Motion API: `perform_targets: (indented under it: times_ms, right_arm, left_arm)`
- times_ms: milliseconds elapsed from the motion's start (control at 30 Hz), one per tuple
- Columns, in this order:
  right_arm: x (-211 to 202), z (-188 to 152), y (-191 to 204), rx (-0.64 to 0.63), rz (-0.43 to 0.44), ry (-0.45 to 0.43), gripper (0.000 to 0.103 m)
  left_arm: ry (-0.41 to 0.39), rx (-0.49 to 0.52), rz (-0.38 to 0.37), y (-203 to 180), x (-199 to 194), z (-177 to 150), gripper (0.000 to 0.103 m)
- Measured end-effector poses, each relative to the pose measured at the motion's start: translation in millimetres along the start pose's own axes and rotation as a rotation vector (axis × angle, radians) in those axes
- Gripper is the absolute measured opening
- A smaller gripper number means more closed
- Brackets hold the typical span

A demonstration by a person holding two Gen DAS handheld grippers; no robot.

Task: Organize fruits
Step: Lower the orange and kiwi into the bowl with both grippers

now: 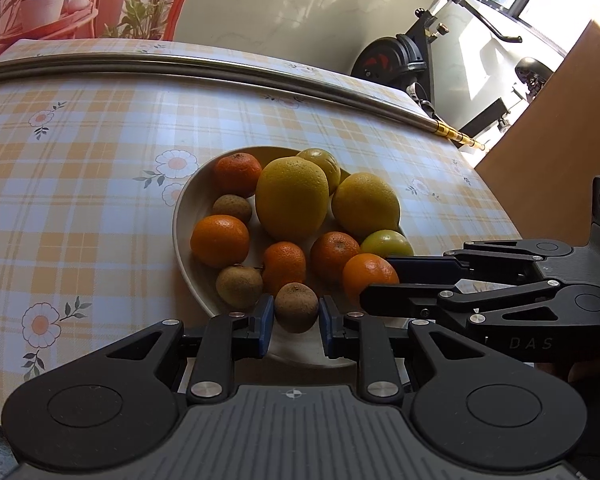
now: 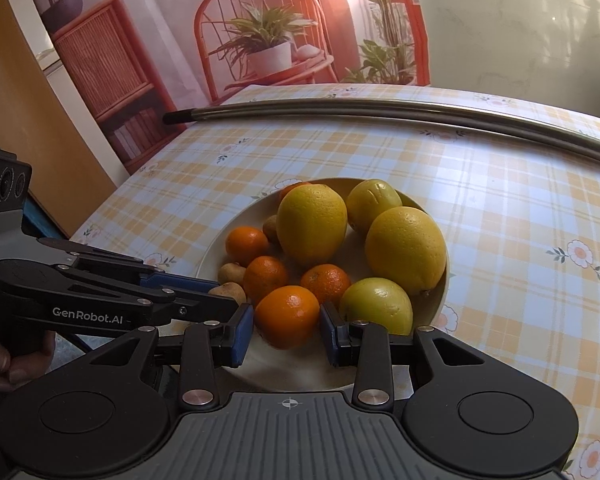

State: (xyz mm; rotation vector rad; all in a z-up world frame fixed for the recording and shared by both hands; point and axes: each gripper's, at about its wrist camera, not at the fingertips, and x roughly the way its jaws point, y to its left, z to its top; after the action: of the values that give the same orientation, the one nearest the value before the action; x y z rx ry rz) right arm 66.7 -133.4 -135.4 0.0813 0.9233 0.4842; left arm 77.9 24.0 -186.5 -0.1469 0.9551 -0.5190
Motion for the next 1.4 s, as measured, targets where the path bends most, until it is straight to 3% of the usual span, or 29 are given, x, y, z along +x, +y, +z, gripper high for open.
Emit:
perform_targets:
  times_ms: [1400]
  right_arm:
    - [15.3,-8.2,-4.5,0.023,0.000,0.080,0.036]
  left_arm:
    - [0.028,0.038,0.031,-7.1,8.8,-6.8,0.026]
